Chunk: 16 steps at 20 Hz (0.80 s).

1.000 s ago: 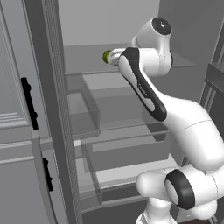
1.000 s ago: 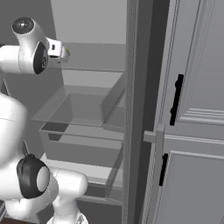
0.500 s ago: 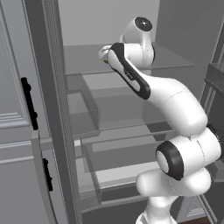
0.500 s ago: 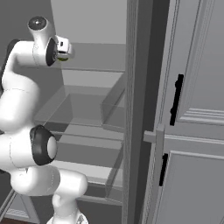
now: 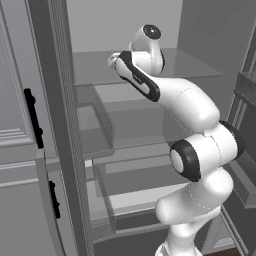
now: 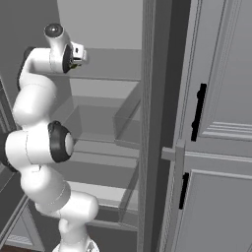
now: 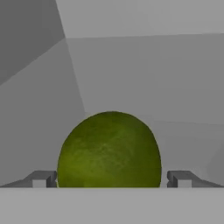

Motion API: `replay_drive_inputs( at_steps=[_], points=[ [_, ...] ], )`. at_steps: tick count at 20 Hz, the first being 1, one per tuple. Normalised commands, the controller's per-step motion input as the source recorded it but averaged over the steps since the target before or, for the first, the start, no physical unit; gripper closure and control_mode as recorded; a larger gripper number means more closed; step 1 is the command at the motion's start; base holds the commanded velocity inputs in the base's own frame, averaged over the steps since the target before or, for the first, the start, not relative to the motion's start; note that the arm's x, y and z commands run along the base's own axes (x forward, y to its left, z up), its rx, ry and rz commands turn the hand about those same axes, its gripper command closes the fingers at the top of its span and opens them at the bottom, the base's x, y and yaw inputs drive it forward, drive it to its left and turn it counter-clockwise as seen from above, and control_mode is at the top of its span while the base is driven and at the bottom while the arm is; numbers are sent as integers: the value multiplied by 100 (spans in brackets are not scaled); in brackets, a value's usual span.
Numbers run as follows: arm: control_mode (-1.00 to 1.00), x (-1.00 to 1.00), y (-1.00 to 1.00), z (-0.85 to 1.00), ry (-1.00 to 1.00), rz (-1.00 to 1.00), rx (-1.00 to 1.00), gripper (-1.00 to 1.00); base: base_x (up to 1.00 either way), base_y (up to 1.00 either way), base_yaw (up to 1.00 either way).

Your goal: Place one lime and one chicken drumstick in each tupperware on the nearby counter, to pack two identical lunches.

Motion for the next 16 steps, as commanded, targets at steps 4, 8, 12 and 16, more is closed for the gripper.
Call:
replay_drive_inputs(
  at_steps=[4,8,12,16],
  points=[
    [-100,56,15,-9,0,0,0,-100,0,0,0],
    [-100,4,1,-19,0,-5,-3,-100,0,0,0],
    [-100,0,0,-41,0,-10,-6,-100,0,0,0],
    [-100,1,0,-50,0,-10,-5,100,0,0,0]
  ],
)
